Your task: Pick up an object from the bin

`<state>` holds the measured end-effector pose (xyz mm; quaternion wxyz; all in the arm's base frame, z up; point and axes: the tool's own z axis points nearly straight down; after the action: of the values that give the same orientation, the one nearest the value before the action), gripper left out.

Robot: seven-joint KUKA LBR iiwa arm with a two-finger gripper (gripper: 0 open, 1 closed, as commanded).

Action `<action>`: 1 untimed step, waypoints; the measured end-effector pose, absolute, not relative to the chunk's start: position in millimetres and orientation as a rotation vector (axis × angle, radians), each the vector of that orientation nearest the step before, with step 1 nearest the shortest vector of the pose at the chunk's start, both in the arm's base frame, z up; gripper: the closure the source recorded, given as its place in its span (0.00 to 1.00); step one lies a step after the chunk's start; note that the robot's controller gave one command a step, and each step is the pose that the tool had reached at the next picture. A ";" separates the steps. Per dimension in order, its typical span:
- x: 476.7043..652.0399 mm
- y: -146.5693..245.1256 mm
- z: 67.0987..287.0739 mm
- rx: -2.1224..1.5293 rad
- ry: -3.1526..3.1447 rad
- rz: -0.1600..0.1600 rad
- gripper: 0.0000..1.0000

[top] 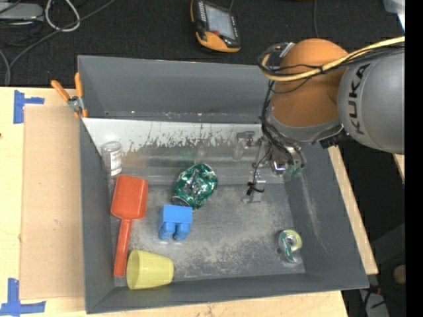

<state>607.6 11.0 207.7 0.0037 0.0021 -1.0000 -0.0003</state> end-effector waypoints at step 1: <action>608.6 11.0 212.7 0.006 -3.141 -0.001 0.00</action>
Offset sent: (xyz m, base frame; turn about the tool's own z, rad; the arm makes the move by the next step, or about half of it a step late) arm 0.0123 0.0808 -0.1377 0.0612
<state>608.6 11.0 212.7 0.0002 0.0019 -1.0000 -0.0004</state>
